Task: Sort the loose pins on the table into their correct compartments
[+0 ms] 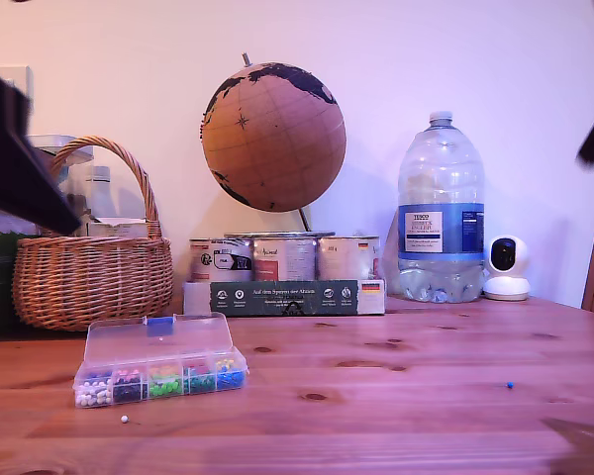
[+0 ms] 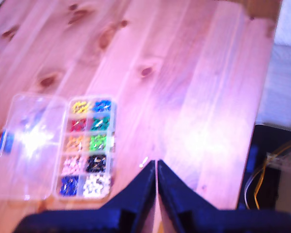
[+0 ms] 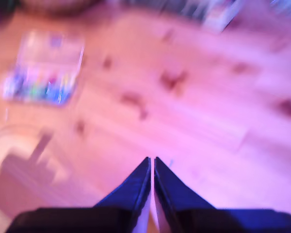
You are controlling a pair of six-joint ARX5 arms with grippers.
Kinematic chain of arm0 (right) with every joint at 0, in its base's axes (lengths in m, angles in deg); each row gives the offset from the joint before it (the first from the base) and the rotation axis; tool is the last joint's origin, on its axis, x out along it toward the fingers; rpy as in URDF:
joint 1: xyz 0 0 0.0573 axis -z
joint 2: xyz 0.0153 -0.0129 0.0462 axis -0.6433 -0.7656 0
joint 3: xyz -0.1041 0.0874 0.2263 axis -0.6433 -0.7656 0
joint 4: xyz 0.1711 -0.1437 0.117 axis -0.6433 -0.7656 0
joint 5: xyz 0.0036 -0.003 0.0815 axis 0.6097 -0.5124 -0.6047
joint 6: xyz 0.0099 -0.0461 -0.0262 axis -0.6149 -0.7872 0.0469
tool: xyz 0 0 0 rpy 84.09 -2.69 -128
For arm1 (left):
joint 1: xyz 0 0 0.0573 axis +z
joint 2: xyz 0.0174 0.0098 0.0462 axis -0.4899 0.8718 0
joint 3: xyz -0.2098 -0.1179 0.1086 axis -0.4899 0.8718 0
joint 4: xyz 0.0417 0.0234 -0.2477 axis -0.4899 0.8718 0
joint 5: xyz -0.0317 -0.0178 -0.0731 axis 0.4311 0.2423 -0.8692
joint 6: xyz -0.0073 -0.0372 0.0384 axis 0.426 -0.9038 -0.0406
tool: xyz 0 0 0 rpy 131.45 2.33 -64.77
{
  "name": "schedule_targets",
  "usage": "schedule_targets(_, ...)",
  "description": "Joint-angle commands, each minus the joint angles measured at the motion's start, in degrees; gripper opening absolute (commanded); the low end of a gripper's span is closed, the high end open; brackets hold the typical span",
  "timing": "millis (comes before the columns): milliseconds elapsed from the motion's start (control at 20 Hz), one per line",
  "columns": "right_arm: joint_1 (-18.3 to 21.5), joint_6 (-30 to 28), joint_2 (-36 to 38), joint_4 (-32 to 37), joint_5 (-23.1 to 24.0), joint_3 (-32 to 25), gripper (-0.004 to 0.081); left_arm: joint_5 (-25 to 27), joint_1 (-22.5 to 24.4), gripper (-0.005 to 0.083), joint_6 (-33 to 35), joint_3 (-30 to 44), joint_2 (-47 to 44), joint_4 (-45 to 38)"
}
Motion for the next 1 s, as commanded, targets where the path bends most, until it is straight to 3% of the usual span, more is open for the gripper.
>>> schedule_targets(0,-0.28,-3.39,-2.95,-1.07,-1.18,1.42,-0.0013,0.15,-0.72,-0.0021,3.34,-1.09,2.67,1.01)
schedule_targets(100,-0.28,-8.85,-6.71,-3.65,-1.16,2.8,-0.0013,0.57,-1.42,-0.0021,5.14,-2.1,5.38,1.68)
schedule_targets(550,-0.28,-19.15,-16.26,-1.42,-0.48,3.45,-0.0013,6.01,-3.82,-0.0021,12.76,-6.6,14.47,3.28)
schedule_targets(950,-0.26,-19.39,-17.57,1.03,-0.5,3.45,-0.0013,9.88,-3.98,-0.0021,22.6,-13.16,23.3,7.41)
